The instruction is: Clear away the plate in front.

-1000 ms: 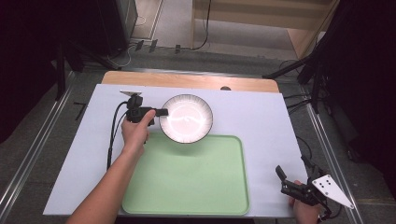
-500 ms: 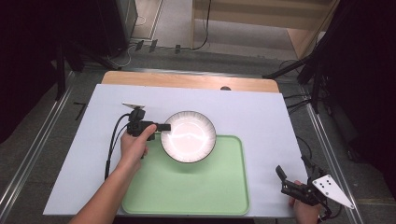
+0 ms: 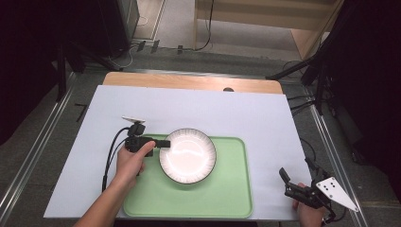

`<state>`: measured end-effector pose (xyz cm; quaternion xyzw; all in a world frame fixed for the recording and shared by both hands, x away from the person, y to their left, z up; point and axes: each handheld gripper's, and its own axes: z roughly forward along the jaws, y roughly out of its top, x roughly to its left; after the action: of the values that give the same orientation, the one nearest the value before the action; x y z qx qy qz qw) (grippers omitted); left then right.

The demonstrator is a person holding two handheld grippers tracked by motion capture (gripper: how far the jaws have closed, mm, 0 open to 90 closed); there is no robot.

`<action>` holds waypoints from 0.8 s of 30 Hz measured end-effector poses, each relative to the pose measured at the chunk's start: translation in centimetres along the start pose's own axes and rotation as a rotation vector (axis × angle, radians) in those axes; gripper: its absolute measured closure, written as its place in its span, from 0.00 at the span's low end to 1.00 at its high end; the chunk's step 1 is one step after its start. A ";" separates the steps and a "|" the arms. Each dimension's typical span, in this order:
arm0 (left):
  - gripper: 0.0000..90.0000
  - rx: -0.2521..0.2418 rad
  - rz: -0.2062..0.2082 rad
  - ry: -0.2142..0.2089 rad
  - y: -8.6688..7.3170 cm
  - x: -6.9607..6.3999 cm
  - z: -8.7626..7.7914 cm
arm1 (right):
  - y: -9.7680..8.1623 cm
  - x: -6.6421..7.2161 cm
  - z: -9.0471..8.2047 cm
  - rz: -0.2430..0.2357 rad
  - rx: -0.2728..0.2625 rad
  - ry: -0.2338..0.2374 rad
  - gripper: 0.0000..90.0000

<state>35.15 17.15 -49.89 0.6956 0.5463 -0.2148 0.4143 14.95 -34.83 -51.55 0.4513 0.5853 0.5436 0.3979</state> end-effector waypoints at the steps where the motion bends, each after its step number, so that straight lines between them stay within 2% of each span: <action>1: 0.91 -0.002 -0.004 -0.001 -0.3 0.1 0.0 | 0.0 0.0 0.0 0.000 0.000 0.000 0.02; 5: 0.91 0.012 -0.014 -0.023 -1.2 0.4 -0.3 | 0.0 0.0 0.0 0.002 -0.001 -0.001 0.02; 15: 0.91 0.038 -0.008 -0.030 -2.3 0.2 -0.7 | 0.0 0.0 -0.1 0.003 -0.001 -0.001 0.02; 24: 0.92 0.068 -0.001 -0.013 -2.6 0.1 -0.6 | 0.0 0.0 -0.1 0.006 -0.001 -0.003 0.02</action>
<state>32.66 17.85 -50.52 0.7075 0.5363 -0.2379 0.3940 14.87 -34.83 -51.56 0.4536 0.5831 0.5443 0.3976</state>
